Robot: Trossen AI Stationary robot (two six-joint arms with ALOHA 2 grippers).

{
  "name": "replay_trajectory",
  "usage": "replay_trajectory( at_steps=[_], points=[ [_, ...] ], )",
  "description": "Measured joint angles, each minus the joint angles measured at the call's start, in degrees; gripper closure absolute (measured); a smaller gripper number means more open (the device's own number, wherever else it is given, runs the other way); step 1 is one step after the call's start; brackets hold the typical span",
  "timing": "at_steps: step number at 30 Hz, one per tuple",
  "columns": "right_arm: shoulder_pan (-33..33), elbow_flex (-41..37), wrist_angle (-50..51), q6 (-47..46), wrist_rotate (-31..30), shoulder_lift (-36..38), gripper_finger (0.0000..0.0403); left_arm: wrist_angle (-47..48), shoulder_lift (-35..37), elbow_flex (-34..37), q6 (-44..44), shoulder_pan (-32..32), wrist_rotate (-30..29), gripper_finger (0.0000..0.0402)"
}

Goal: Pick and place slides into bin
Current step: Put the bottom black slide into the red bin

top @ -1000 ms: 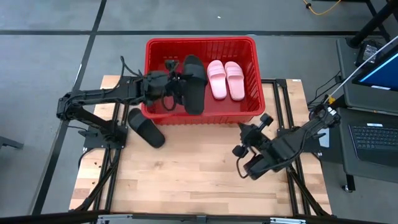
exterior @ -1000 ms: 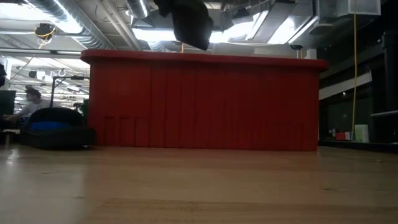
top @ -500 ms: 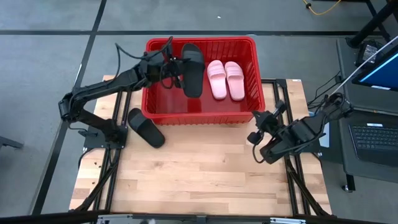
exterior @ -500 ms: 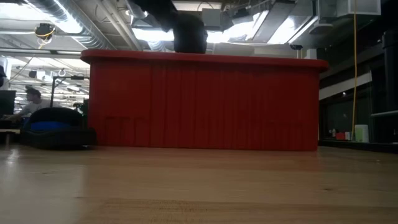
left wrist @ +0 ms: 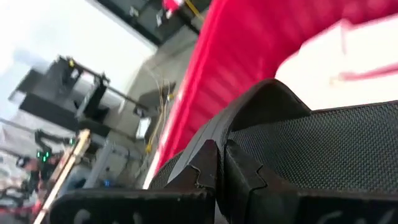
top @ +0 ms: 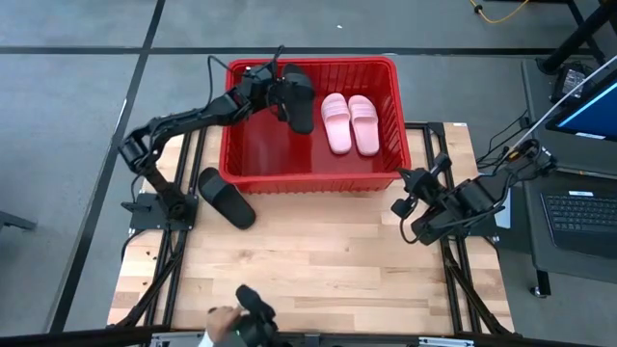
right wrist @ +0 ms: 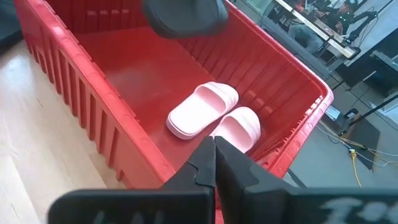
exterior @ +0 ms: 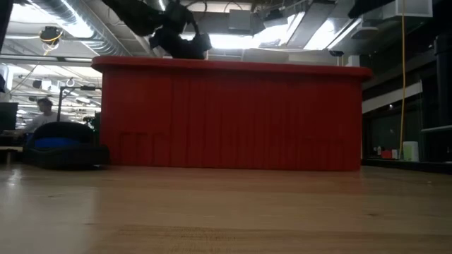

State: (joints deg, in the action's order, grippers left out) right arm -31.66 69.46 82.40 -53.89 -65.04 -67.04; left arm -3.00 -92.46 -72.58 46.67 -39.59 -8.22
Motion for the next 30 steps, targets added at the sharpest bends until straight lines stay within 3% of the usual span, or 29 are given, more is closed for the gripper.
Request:
replay_trajectory(
  at_steps=[4, 9, 30],
  points=[
    [0.0, -0.5, -0.3, 0.0, -0.1, 1.0, 0.0397, -0.5, -1.2, 0.0, 1.0, -2.2, 1.9, 0.0398],
    [0.0, -0.5, -0.4, 0.2, -4.5, 1.2, 0.0396, -0.3, -1.3, 0.0, -1.0, -3.5, 7.4, 0.0398],
    [0.0, -0.5, -1.6, 3.2, -5.0, 1.2, 0.0398, 3.3, -1.4, 0.0, -5.6, -0.6, 7.3, 0.0398]
  ],
)
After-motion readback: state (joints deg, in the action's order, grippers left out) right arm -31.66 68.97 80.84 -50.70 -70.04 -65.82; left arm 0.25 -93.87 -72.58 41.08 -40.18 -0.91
